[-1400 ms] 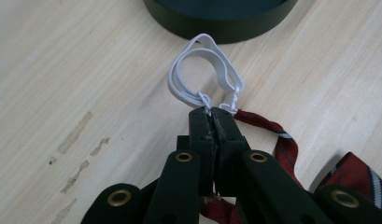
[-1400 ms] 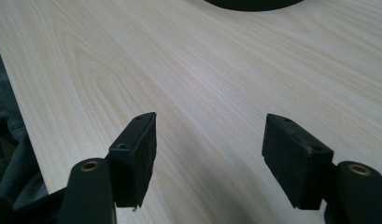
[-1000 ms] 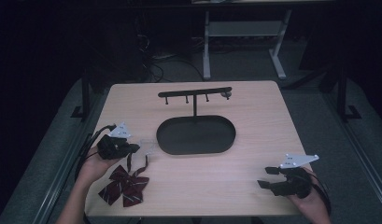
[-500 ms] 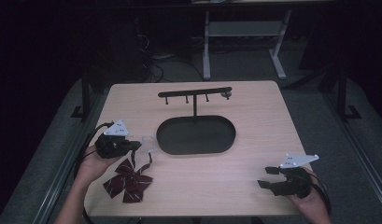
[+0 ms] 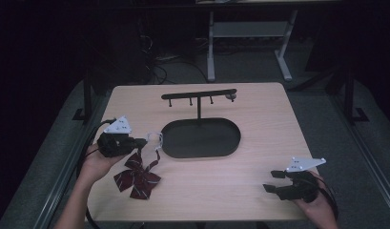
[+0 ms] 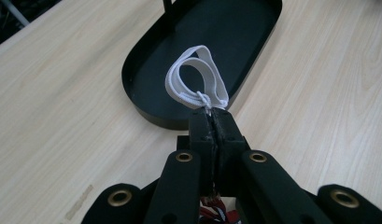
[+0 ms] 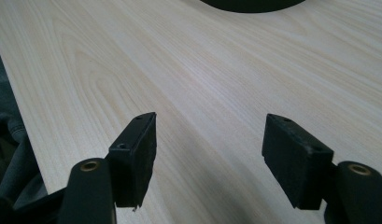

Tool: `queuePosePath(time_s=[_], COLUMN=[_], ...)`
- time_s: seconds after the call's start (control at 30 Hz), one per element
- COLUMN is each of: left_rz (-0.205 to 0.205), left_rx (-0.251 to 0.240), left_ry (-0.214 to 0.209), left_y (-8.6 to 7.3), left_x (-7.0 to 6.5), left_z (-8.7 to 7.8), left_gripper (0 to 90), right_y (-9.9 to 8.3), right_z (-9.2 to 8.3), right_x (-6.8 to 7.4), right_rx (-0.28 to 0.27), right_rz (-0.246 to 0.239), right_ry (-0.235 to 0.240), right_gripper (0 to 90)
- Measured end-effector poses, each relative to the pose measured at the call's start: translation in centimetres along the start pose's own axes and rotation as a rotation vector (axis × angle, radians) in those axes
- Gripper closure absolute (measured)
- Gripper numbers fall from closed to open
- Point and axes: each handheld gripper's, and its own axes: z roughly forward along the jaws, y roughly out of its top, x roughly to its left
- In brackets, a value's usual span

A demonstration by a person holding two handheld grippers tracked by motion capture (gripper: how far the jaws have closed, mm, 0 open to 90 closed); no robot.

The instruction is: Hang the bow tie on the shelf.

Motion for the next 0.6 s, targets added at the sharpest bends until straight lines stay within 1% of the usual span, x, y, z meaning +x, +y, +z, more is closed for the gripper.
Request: queuePosePath(time_s=[0.23,0.27,0.33,0.4,0.47,0.57,0.6], left_rz=[0.006,0.008,0.012,0.008,0.014,0.011,0.011], left_rx=[-0.021,-0.031,-0.031,-0.040,-0.043,-0.043,-0.050], left_ry=[0.004,0.007,0.008,0.010,0.013,0.014,0.014], left_y=[1.0,1.4,1.6,2.0,2.2,2.4,2.6], left_x=[0.0,0.0,0.1,0.1,0.2,0.2,0.2], left_z=[-0.3,-0.4,-0.5,-0.5,-0.5,-0.5,-0.4], left_gripper=[88.5,88.5,88.5,88.5,88.5,88.5,88.5], right_y=[0.0,0.0,0.0,0.0,0.0,0.0,0.0], right_z=[-0.1,-0.1,-0.1,-0.1,-0.1,-0.1,-0.1], right_x=[0.0,0.0,0.0,-0.1,-0.1,-0.1,-0.1], right_rx=[-0.001,0.000,-0.003,-0.003,-0.003,-0.002,-0.003], right_rz=[0.001,0.002,-0.003,-0.001,0.000,0.006,0.006], right_ry=[-0.001,-0.002,-0.002,-0.002,-0.001,0.000,0.000], right_gripper=[34.8,34.8,34.8,34.8,34.8,34.8,34.8])
